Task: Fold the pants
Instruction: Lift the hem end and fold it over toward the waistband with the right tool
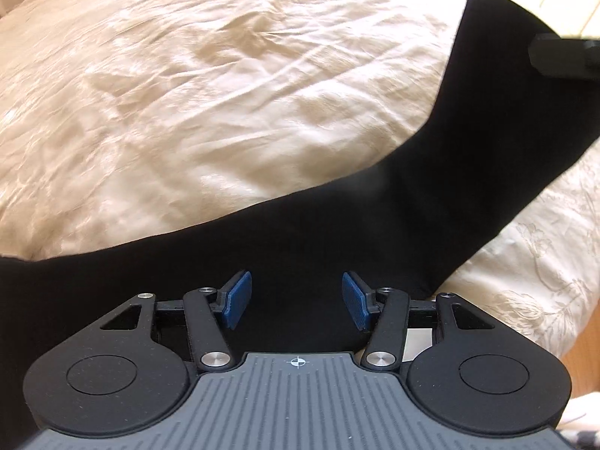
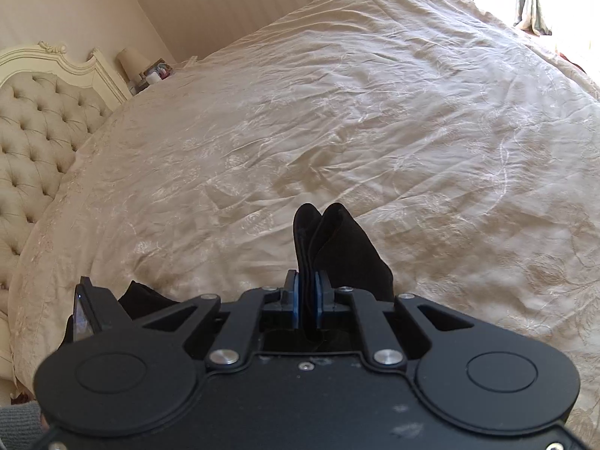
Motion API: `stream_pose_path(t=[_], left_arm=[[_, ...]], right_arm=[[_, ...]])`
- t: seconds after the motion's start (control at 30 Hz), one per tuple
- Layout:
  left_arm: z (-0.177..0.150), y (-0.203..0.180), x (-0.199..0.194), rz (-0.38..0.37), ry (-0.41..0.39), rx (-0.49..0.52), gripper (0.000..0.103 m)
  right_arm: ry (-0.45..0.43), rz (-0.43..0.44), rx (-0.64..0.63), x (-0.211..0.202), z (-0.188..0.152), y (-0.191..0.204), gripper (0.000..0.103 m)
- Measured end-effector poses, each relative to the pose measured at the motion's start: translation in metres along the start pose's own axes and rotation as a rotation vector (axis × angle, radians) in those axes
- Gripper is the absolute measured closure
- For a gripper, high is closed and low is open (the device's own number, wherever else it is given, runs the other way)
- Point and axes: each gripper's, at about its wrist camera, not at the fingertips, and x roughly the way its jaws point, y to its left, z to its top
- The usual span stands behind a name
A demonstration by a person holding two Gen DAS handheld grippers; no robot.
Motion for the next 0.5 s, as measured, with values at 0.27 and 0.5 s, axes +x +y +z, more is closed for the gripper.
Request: stream_pose_path(t=[0.27, 0.5], left_arm=[[-0.023, 0.093, -0.029, 0.019, 0.000, -0.183, 0.051], [-0.044, 0.136, -0.039, 0.048, 0.018, -0.184, 0.051]], right_arm=[[0.087, 0.088, -0.048, 0.058, -0.043, 0.096, 0.093], [0.166, 0.054, -0.121, 0.124, -0.087, 0.155, 0.093]])
